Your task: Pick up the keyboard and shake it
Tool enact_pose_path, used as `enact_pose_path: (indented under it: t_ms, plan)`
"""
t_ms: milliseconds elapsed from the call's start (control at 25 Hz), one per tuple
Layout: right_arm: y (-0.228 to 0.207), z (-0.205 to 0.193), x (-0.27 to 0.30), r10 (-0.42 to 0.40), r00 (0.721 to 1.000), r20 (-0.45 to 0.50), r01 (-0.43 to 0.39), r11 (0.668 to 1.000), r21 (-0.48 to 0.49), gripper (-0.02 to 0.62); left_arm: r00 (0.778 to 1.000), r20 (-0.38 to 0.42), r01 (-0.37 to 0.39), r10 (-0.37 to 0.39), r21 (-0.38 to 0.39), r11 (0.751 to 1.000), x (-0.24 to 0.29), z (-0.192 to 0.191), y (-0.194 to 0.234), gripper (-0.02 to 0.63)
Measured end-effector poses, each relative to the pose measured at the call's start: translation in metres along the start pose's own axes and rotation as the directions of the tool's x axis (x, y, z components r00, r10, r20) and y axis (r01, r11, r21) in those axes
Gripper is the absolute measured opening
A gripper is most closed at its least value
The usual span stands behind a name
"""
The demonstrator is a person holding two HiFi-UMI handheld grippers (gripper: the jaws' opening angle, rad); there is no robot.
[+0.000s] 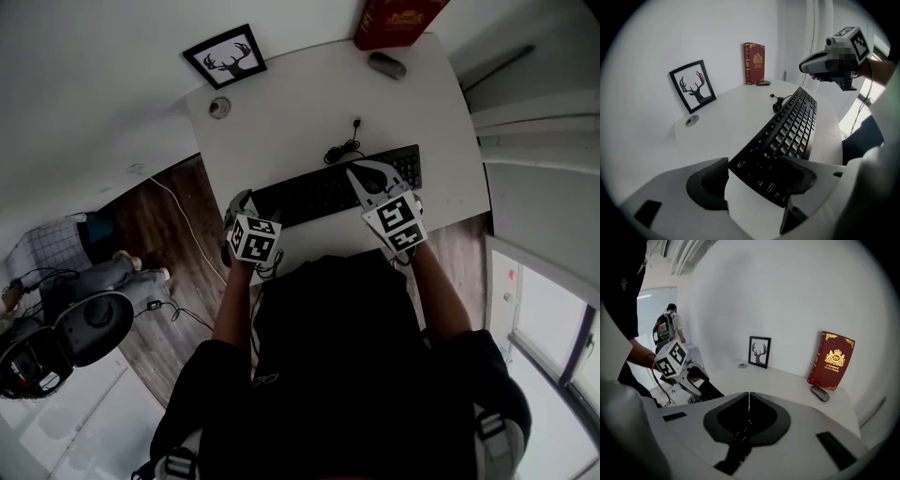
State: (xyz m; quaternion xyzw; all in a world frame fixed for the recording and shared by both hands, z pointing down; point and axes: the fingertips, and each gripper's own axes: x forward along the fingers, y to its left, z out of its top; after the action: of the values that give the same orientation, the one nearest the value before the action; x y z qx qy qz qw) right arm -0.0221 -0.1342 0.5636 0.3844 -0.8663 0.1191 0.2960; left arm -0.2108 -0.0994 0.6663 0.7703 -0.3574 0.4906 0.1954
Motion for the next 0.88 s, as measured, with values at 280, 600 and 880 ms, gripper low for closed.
enact_pose_path:
  t_ms: [280, 600, 880]
  plan:
    - [-0.068, -0.062, -0.042, -0.108, 0.98, -0.167, 0.071, 0.975, -0.212, 0.025, 0.992, 0.088, -0.093, 0.089, 0.041, 0.995, -0.011, 0.002, -0.008, 0.324]
    - [-0.123, -0.158, -0.057, 0.146, 0.936, -0.321, -0.119, 0.988, 0.103, 0.316, 0.986, 0.1, -0.141, 0.131, 0.093, 0.986, -0.017, 0.001, -0.014, 0.325]
    - [-0.132, -0.175, -0.039, 0.382, 0.91, -0.162, -0.293, 0.869, 0.399, 0.324, 0.979, 0.075, -0.197, 0.188, 0.142, 0.97, -0.023, 0.005, -0.018, 0.324]
